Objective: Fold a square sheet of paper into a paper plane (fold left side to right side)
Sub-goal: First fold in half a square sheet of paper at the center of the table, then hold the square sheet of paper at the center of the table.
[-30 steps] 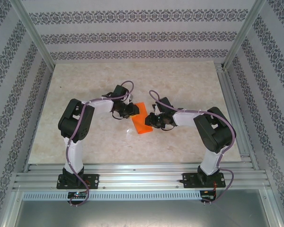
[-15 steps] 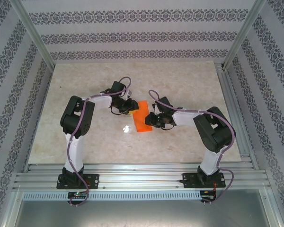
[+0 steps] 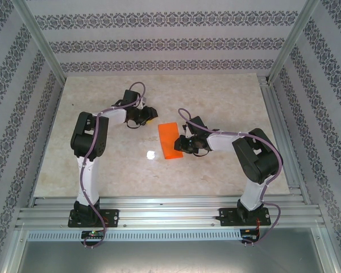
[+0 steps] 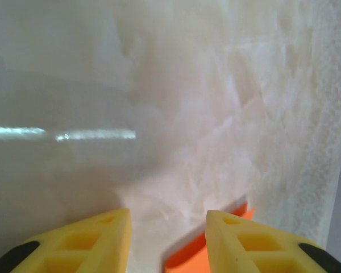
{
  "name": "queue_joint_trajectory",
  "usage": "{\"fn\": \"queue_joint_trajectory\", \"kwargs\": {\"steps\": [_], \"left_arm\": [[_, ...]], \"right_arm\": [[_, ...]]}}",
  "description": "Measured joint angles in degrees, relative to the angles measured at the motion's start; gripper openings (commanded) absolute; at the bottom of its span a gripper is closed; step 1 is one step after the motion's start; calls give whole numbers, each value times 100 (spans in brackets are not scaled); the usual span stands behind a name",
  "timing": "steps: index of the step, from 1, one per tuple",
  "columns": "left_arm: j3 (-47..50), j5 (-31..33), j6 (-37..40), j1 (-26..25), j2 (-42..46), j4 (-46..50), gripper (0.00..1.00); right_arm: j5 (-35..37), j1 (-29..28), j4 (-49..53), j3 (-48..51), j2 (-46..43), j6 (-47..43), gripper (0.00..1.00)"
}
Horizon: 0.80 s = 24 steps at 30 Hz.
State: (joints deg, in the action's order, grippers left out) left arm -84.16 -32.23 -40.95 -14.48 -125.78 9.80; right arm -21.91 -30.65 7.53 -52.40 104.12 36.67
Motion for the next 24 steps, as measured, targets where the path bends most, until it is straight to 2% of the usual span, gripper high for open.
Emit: {"fn": "queue_joint_trajectory", "kwargs": {"steps": [6,10,14,20,24], "left_arm": [[195,216,2,125,125,-358,41],[835,188,85,83,839,-411,34],[933,20,195,-201,1303,-472,28],[938,-199,197,-861,1121,-603,24],[938,-225,197,-916,758,-601,23]], "right_arm": [[0,0,4,-7,0,0,24],[0,-2,44,-39,11,0,24],[7,-11,94,-76,22,0,24],[20,-11,151,-114,33,0,24],[22,-11,153,-114,33,0,24]]}}
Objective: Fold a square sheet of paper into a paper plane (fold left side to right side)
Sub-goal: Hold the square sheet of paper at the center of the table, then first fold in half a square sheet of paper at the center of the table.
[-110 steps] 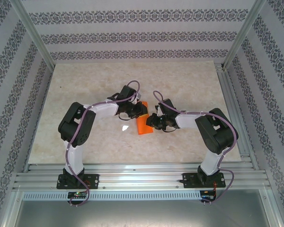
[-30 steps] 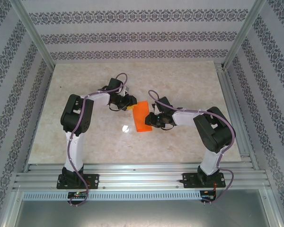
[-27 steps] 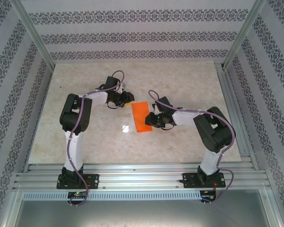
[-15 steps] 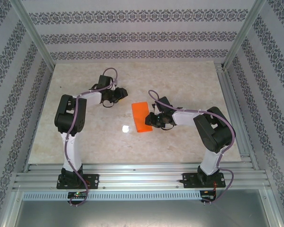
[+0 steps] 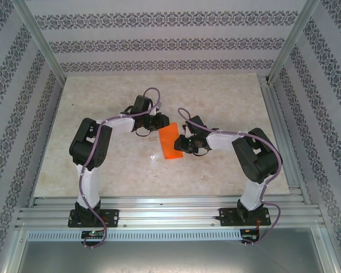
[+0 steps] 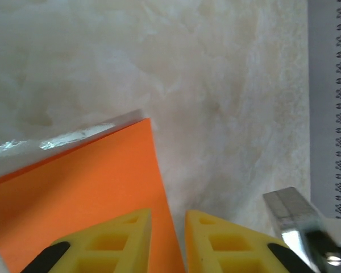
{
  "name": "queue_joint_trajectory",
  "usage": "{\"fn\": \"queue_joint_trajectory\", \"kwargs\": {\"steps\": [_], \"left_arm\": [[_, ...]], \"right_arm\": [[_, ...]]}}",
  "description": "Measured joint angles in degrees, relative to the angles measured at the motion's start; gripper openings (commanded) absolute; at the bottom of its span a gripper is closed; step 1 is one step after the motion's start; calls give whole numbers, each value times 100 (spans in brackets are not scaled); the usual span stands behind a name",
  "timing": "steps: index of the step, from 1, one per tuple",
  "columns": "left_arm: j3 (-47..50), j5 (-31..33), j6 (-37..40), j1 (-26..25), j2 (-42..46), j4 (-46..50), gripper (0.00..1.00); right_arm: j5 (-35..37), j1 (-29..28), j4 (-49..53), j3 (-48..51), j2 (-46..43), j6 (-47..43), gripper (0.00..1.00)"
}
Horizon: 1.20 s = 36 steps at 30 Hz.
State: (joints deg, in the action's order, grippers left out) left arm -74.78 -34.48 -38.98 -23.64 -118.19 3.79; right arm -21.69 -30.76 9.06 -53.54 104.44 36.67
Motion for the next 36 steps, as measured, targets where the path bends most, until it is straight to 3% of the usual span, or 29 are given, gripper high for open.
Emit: {"fn": "queue_joint_trajectory", "kwargs": {"steps": [5,17,24,36], "left_arm": [[7,7,2,26,-376,-2,22],[208,-15,155,26,-369,-422,22],[334,15,262,20,-319,-579,22],[376,37,278,20,-297,-623,22]], "right_arm": [[4,-28,42,-31,11,0,24],[63,7,402,-39,-317,-44,29],[-116,140,142,-87,-1119,177,21],[-369,-496,-660,-382,44,828,16]]}}
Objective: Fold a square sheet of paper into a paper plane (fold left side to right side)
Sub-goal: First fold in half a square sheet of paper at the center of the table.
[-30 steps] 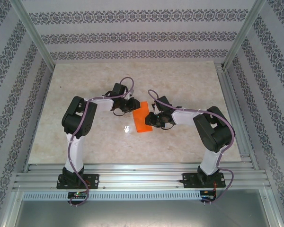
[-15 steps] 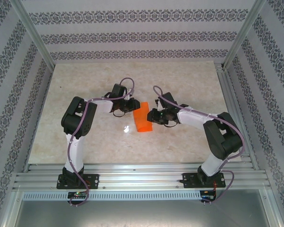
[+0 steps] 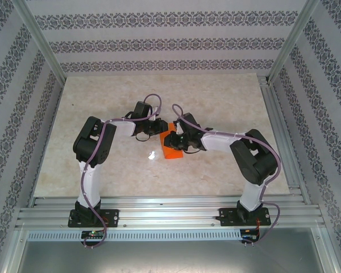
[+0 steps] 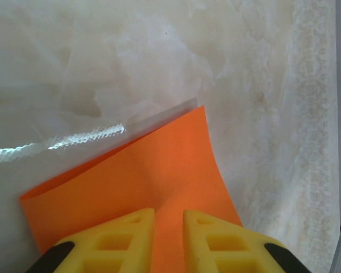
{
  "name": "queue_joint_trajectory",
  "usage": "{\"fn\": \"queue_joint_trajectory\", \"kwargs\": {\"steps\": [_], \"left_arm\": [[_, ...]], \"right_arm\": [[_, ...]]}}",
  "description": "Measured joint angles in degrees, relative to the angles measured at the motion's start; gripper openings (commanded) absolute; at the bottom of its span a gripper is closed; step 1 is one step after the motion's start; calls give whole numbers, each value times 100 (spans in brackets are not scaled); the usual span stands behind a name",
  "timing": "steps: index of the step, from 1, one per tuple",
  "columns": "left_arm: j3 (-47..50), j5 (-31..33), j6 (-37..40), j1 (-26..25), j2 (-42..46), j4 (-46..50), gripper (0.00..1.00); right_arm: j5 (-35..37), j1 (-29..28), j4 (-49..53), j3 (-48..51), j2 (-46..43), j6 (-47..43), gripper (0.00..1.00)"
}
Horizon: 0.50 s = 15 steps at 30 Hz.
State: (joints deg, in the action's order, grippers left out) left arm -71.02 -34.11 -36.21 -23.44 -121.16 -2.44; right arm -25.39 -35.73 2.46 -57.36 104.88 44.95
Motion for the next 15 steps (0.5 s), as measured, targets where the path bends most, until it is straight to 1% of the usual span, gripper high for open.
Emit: {"fn": "queue_joint_trajectory", "kwargs": {"steps": [6,15], "left_arm": [[11,17,0,0,9,0,22],[11,31,0,0,9,0,22]], "right_arm": [[74,-179,22,-313,339,-9,17],[243,-293,256,-452,595,-175,17]]}}
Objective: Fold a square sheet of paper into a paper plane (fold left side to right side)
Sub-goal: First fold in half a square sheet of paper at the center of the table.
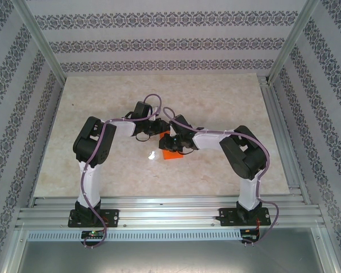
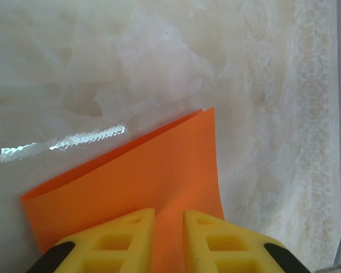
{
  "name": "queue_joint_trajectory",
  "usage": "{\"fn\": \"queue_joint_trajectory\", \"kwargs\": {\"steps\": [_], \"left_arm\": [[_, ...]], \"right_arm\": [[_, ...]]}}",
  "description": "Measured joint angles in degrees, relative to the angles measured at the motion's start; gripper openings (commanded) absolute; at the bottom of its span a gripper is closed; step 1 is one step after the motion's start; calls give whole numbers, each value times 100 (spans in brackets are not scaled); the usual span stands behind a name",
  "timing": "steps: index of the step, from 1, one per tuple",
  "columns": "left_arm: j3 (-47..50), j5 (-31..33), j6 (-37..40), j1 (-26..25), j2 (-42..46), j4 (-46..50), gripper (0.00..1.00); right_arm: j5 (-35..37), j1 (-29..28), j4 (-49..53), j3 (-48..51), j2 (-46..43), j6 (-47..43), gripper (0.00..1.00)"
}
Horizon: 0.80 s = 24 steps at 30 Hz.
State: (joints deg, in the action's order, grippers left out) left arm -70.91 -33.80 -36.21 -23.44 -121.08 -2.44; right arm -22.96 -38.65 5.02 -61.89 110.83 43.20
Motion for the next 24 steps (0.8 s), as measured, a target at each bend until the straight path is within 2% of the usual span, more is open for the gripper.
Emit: {"fn": "queue_joint_trajectory", "kwargs": {"steps": [24], "left_arm": [[-13,4,28,0,0,46,21]], "right_arm": [[321,-476,511,271,-264,-393,18]]}}
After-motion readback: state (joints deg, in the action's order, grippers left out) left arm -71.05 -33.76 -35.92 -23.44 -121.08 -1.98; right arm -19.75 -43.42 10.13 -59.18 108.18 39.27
